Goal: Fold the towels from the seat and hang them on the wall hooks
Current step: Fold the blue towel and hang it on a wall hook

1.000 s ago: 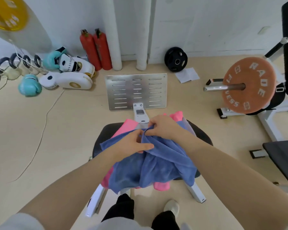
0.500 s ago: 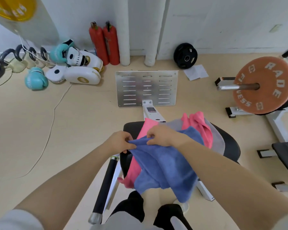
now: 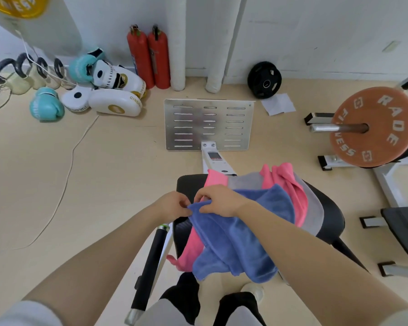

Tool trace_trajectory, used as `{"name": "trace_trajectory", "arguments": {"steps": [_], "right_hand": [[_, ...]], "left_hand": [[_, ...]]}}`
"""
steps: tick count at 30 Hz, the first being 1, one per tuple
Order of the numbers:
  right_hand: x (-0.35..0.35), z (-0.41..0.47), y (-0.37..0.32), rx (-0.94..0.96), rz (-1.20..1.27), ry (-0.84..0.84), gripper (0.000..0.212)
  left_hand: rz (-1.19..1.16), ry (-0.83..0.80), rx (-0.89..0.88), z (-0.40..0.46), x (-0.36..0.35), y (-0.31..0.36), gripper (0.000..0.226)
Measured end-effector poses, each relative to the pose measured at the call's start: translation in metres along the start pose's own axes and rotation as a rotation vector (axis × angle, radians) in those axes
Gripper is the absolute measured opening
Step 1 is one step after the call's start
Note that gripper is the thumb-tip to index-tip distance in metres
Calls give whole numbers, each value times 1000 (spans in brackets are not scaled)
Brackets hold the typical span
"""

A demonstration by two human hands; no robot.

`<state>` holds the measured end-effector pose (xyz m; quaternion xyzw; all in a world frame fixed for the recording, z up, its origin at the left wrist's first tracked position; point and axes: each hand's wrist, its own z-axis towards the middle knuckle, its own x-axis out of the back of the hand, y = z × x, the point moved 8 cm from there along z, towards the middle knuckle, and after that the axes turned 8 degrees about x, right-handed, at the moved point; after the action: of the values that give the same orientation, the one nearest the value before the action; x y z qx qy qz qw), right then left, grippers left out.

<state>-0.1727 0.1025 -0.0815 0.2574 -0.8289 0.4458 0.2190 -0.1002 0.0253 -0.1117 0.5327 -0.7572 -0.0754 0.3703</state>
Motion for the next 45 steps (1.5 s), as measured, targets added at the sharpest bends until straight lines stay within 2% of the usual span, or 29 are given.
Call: {"name": "trace_trajectory", "arguments": {"steps": [6, 9, 11, 18, 23, 25, 30, 37, 40, 43, 45], "right_hand": [[12, -2, 7, -23, 104, 61, 19], [12, -4, 9, -35, 161, 34, 26], [7, -5, 10, -50, 202, 18, 27], [5, -1, 7, 13, 295, 26, 12], [-1, 2, 6, 13, 371, -30, 17], [1, 4, 6, -4, 378, 15, 12], [13, 7, 17, -69, 197, 183, 14], [18, 2, 31, -147, 237, 173, 29], [17, 0, 33, -190, 217, 145, 38], [14, -7, 36, -247, 236, 111, 49], [13, -15, 38, -254, 252, 82, 48]], "left_hand": [[-392, -107, -24, -8, 2, 6, 6], [-468, -165, 3, -9, -2, 6, 5], [-528, -138, 21, -8, 0, 3, 8], [-708, -120, 64, -4, 2, 4, 11], [-721, -91, 65, -5, 5, 5, 12], [-732, -67, 62, -5, 6, 8, 13], [-777, -59, 78, -7, 9, 7, 15], [-897, -35, 30, -11, 6, 20, 15], [-801, 11, -53, -13, 7, 24, 4], [-656, 107, -122, -17, 12, 27, 13], [-653, 158, -161, -23, 18, 33, 17]]}}
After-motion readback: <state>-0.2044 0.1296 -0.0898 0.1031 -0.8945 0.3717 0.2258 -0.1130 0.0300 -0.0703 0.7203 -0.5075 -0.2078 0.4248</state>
